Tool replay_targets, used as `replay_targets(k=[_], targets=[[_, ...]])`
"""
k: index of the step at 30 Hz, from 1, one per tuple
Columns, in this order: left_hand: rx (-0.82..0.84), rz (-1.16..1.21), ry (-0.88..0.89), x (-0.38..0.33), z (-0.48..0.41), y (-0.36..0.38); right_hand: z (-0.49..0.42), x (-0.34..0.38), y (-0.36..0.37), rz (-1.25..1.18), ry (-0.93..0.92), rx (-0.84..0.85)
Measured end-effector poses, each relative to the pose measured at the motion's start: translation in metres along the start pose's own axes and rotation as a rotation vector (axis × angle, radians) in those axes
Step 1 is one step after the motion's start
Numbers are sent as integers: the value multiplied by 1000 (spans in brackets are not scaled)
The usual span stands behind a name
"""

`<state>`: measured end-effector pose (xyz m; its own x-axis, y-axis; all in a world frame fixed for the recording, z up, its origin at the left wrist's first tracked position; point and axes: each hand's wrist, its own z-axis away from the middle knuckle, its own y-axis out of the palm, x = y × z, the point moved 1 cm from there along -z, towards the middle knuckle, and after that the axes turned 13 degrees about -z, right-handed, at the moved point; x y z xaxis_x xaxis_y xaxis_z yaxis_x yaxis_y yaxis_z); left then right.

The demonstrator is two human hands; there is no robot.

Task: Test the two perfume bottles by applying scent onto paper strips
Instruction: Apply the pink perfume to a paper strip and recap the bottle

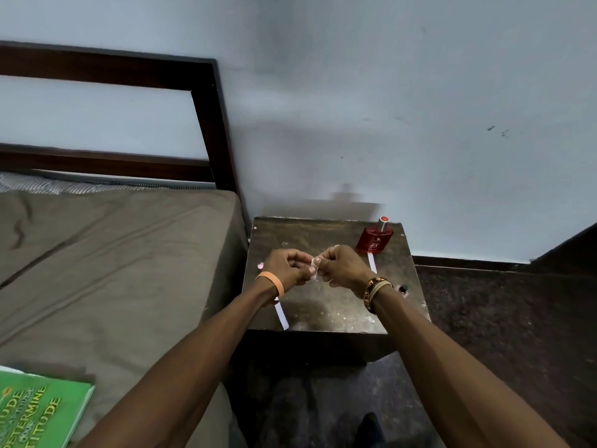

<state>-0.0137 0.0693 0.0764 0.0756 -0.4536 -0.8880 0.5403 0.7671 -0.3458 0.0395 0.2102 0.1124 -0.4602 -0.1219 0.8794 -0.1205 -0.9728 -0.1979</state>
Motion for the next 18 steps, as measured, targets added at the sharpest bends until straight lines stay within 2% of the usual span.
replay_targets(k=[4, 10, 18], targets=[[-19, 43, -54, 17, -25, 4, -30, -15, 2, -5, -7, -6], [-17, 107, -154, 44, -66, 15, -88, -47, 4, 76, 17, -114], [-14, -22, -221, 79, -108, 26, -143, -76, 7, 271, 26, -189]])
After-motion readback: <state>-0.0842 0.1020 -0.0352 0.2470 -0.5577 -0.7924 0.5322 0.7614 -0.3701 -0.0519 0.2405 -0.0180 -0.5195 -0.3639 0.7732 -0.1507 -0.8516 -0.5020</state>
